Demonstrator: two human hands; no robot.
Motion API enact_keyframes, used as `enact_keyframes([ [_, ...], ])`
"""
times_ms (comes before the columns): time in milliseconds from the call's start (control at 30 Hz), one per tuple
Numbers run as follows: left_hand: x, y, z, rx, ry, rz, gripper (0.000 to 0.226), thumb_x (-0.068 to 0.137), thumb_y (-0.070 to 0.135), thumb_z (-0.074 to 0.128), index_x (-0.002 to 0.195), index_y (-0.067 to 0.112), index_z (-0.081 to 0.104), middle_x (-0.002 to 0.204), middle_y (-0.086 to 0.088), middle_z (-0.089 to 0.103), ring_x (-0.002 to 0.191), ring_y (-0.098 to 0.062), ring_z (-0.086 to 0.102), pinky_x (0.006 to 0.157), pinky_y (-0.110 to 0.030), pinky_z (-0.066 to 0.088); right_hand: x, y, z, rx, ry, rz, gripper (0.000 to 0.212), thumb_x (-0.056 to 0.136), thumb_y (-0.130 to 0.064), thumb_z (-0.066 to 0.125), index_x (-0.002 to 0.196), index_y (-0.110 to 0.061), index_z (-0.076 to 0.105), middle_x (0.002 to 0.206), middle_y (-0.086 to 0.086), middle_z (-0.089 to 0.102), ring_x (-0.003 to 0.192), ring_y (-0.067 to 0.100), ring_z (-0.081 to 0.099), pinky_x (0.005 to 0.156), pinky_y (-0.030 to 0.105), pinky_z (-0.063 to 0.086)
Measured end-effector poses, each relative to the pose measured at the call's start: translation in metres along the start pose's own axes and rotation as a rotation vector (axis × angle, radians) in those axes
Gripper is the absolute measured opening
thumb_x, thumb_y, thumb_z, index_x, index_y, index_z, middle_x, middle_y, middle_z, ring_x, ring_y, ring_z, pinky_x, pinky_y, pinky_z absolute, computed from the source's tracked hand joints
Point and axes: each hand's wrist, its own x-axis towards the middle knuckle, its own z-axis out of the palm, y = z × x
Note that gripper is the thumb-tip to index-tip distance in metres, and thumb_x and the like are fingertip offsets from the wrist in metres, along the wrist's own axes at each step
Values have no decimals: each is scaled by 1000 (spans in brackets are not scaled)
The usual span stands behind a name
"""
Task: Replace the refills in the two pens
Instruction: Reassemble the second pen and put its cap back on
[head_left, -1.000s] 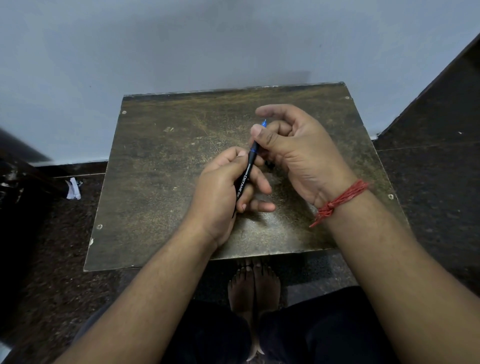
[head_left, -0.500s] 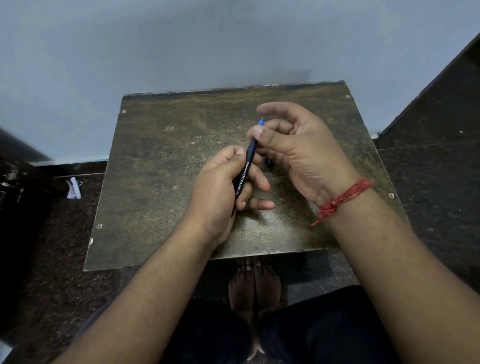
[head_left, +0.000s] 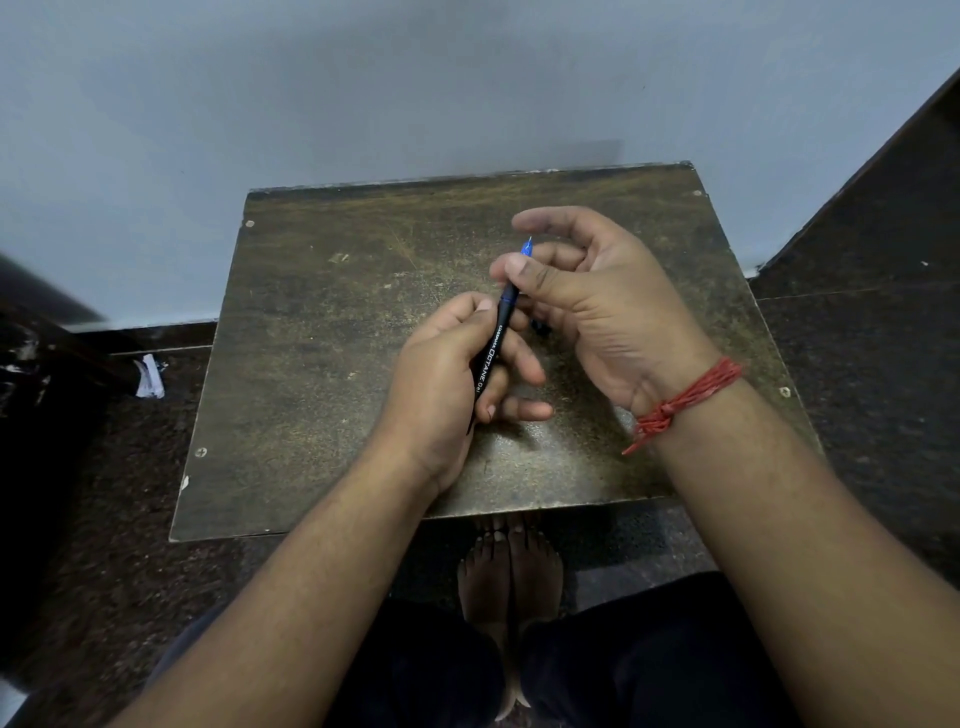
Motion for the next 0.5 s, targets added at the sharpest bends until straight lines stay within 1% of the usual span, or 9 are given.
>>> enact_keyframes([
  [100,0,-1,2,4,-13,-8,25,106,19,36,98,3,54,58,-9,62,32,-7,31,47,-33,57,0,2,2,-80,43,-21,35,85,-3,74,116,-3,58,73,7,58,56,17,59,57,23,49],
  [167,0,-1,3,-1,-13,-9,24,106,18,36,98,3,54,58,-9,62,32,-7,30,47,-32,57,-1,3,4,-100,61,-37,35,86,-8,75,115,-2,58,72,5,58,53,14,58,54,21,48],
  [200,-1,-1,2,-2,-10,-6,24,106,18,36,98,4,54,58,-9,62,32,-7,30,47,-32,57,-1,3,4,-93,66,-42,33,87,-11,74,115,-2,58,73,3,60,57,14,60,56,22,49],
  [267,-1,0,1,0,2,0,25,106,18,36,96,5,55,58,-10,62,32,-7,31,46,-32,57,-1,2,3,-71,65,-46,25,91,-15,71,111,-7,59,83,5,66,69,16,65,67,28,54],
  [333,-1,1,0,5,13,5,25,106,18,37,95,6,56,59,-10,62,33,-7,31,47,-32,56,-1,1,0,-43,46,-45,19,94,-10,66,111,-8,58,91,9,72,79,18,69,75,32,57],
  [367,0,2,0,4,16,7,25,106,18,37,95,6,56,59,-10,62,33,-8,31,46,-32,56,-1,0,-1,-19,28,-40,19,94,-6,64,112,-7,57,93,11,74,81,21,71,77,33,58],
  [433,0,2,0,1,20,11,25,106,18,37,93,7,56,58,-10,62,33,-7,31,46,-32,56,-1,-1,-2,20,-9,-23,24,93,2,62,115,-5,56,93,12,75,84,24,71,79,34,59],
  [500,-1,1,0,0,15,15,25,106,19,38,92,8,56,58,-10,62,33,-7,31,46,-32,56,-1,-1,-1,3,-20,-12,27,91,5,64,115,-6,57,88,12,73,79,23,70,72,31,58],
])
